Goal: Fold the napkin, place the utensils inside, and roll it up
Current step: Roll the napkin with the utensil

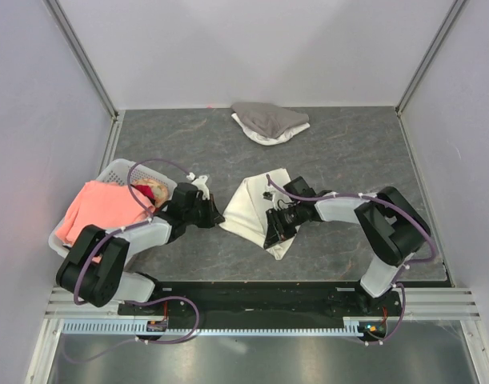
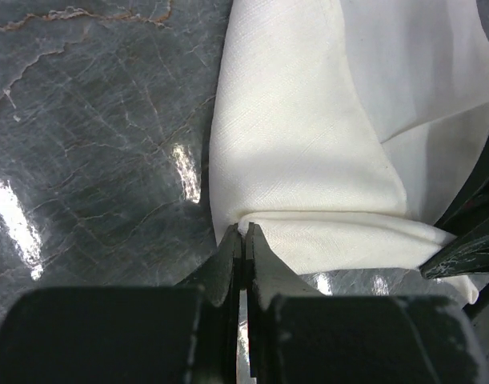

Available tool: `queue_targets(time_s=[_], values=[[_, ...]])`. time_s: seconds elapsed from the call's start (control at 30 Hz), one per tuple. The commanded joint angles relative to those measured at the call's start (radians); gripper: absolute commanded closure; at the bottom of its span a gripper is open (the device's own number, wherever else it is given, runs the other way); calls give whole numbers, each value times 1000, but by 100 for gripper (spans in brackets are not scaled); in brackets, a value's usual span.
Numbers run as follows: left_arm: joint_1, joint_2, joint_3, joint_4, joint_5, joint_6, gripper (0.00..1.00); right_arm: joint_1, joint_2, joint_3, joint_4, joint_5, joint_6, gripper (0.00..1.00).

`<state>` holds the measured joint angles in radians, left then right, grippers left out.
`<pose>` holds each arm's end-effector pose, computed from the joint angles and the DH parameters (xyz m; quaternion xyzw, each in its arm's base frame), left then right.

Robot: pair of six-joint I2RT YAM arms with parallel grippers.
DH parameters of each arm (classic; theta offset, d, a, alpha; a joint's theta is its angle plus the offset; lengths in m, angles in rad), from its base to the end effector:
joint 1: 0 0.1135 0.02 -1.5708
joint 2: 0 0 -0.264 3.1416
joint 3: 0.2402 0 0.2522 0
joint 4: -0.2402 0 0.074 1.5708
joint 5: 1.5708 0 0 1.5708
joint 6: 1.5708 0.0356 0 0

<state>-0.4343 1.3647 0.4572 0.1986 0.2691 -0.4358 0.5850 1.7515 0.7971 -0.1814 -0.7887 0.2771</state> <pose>0.2195 -0.1122 0.1453 0.0554 0.9004 -0.2850 0.3240 0.2360 0.1866 0.1181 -0.2202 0.8781 0.4241 0.0243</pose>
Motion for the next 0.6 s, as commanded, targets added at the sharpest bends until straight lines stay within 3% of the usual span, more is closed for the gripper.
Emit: queue_targets(time_s=[0.0,0.03,0.1,0.13,0.27,0.43,0.57], values=[[-3,36,93,-143,-7,23,98,-1,-98,68,-150,256,-76,62],[-3,39,113,-162,-4,19,98,4,-125,80,-191,276,-90,55],[-4,48,133,-221,-1,6,98,18,-147,111,-233,357,-107,50],[-3,51,152,-240,4,6,98,38,-171,122,-268,397,-124,41],[-9,82,207,-359,21,-10,98,139,-269,154,-293,615,-157,28],[-11,129,271,-447,51,-12,98,361,-353,126,-169,1016,-203,25],[-11,139,299,-488,59,-14,98,502,-331,65,11,1221,-269,26]])
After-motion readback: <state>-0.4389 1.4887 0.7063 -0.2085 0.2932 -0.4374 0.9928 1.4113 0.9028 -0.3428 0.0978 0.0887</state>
